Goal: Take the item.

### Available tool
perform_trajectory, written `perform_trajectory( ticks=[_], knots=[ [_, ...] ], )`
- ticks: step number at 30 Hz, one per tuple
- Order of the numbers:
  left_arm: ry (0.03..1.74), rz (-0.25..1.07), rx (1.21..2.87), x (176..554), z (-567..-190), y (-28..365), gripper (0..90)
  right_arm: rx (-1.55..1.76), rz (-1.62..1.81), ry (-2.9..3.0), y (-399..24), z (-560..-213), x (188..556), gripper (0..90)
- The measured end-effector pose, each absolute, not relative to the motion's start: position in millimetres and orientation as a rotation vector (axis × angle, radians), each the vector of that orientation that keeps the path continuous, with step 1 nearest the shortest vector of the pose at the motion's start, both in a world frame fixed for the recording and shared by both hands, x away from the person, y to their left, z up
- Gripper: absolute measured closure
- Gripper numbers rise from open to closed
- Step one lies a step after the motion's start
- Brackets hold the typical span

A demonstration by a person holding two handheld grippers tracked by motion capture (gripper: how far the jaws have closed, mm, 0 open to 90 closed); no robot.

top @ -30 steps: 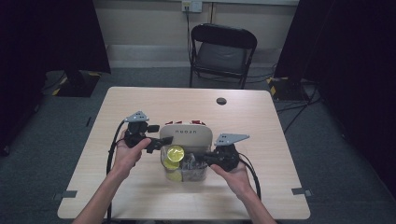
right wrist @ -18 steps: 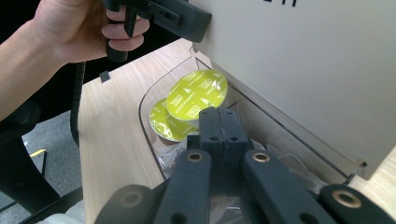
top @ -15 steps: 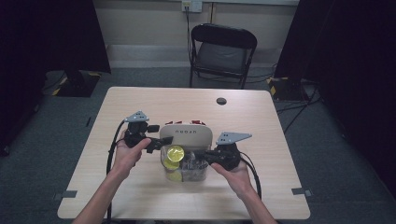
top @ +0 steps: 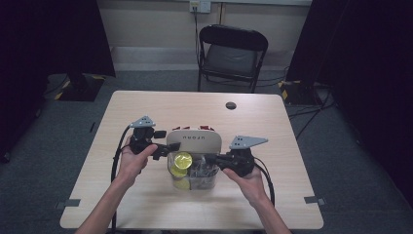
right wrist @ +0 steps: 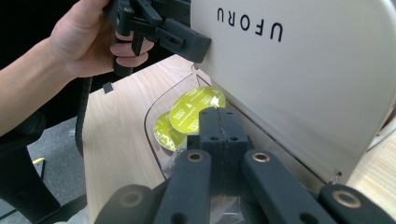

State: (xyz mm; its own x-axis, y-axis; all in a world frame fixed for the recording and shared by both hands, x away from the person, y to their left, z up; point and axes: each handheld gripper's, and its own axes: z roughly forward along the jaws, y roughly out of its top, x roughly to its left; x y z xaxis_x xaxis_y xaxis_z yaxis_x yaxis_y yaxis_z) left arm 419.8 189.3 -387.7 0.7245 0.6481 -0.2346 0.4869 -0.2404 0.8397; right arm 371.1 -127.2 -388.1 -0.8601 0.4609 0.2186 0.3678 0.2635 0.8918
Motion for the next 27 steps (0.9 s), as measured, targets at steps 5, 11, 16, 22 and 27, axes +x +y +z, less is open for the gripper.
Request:
perform_trajectory(
  ticks=[5,11,16,22,27],
  knots=[
    [0.875,0.198,1.898,420,-388,189,15.3,0.797,1.682,2.422,-129,-387,371,90.0],
    [0.881,0.193,1.892,420,-388,189,15.2,0.789,1.688,2.41,-131,-382,370,90.0],
    [0.879,0.193,1.895,420,-388,189,15.3,0.784,1.697,2.396,-134,-378,369,90.0],
    [0.879,0.193,1.895,420,-388,189,15.2,0.785,1.708,2.384,-137,-375,369,90.0],
    [0.88,0.192,1.895,420,-388,189,15.2,0.787,1.717,2.361,-143,-370,368,90.0]
  ],
)
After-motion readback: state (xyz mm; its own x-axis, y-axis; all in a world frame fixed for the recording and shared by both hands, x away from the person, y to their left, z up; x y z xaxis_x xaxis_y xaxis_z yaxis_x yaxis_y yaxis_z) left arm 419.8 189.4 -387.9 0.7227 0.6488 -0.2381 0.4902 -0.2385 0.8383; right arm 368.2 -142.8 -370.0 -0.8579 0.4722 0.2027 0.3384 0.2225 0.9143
